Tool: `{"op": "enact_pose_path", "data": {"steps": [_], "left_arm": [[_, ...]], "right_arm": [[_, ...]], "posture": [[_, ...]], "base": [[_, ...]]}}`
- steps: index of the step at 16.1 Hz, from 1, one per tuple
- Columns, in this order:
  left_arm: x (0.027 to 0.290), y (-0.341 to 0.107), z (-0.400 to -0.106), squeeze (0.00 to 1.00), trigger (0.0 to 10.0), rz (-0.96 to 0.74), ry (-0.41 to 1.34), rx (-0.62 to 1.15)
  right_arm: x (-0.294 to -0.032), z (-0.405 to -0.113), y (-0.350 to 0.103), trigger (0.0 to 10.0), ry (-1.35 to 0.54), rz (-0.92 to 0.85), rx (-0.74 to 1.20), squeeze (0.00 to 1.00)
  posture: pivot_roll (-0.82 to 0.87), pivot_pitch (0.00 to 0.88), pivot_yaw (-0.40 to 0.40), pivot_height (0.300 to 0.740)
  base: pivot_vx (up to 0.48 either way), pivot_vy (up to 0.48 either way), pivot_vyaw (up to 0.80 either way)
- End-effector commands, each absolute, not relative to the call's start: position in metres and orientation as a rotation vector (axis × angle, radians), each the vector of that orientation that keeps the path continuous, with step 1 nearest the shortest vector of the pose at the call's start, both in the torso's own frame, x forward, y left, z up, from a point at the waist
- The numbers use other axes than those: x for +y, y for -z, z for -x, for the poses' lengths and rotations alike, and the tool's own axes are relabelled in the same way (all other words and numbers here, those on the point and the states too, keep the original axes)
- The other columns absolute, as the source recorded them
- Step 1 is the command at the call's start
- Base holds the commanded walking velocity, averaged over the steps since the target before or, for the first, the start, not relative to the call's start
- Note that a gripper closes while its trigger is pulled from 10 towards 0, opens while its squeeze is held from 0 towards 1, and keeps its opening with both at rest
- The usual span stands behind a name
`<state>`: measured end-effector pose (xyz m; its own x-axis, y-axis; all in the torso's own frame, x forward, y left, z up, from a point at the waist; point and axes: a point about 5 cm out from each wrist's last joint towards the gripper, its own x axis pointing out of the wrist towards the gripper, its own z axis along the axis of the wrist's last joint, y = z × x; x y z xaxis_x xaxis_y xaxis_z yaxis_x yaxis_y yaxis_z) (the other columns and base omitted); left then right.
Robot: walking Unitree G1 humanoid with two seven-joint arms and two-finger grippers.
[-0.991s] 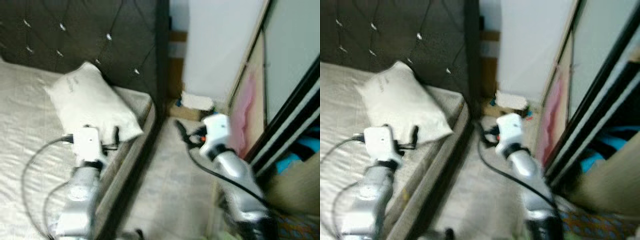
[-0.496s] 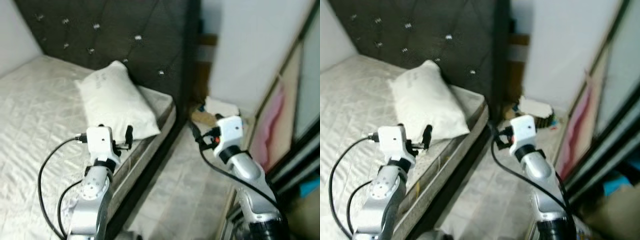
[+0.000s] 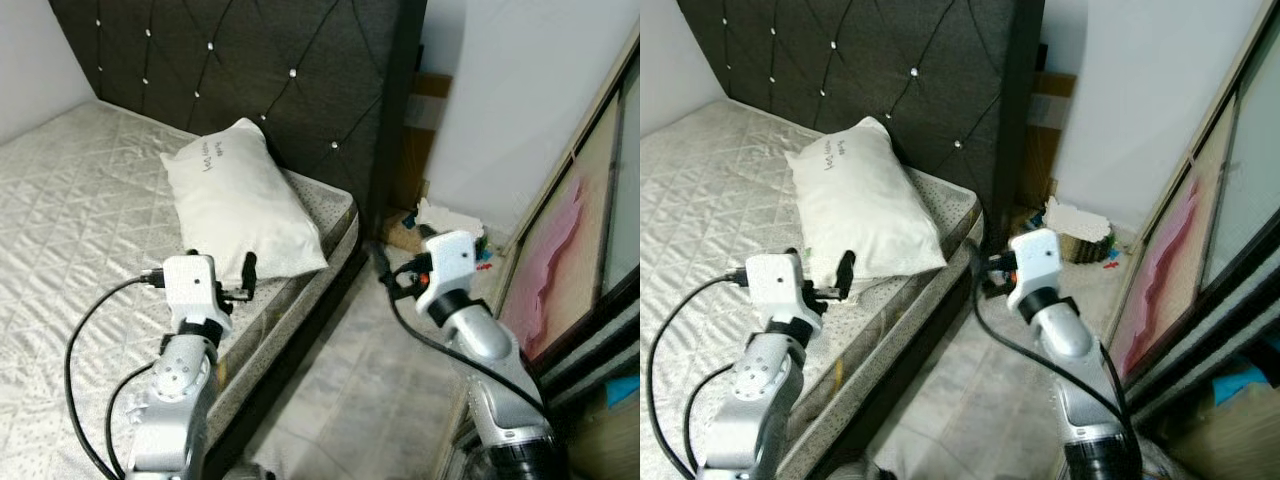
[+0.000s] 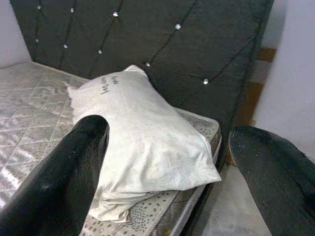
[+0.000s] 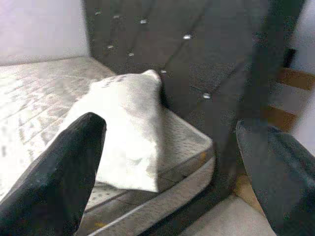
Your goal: Clean up the room
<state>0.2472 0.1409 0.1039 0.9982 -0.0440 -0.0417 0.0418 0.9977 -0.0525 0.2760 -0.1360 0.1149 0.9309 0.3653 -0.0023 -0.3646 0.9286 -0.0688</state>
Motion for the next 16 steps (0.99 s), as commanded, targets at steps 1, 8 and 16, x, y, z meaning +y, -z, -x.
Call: {"op": "enact_pose_path", "data": {"steps": [1,8,16], "left_arm": [[0.1438,-0.1066,-0.2474,0.00,10.0,0.037,0.041,0.030],[0.1444,-0.1068,-0.2478,0.00,10.0,0.034,0.036,0.025],[0.1455,-0.1069,-0.2461,0.00,10.0,0.032,0.042,0.011]], "right_arm": [[-0.1304,-0.2771,-0.1206,10.0,-0.398,0.068,-0.040,0.00],[-0.1322,-0.2793,-0.1198,10.0,-0.399,0.075,-0.037,0.00],[-0.1314,-0.2806,-0.1196,10.0,-0.411,0.070,-0.037,0.00]], "posture": [[-0.09,0.000,0.012,0.740],[-0.09,0.000,0.009,0.740],[-0.08,0.000,0.002,0.740]], "base": [[0.000,0.000,0.79],[0.000,0.000,0.79],[0.138,0.000,0.16]]}}
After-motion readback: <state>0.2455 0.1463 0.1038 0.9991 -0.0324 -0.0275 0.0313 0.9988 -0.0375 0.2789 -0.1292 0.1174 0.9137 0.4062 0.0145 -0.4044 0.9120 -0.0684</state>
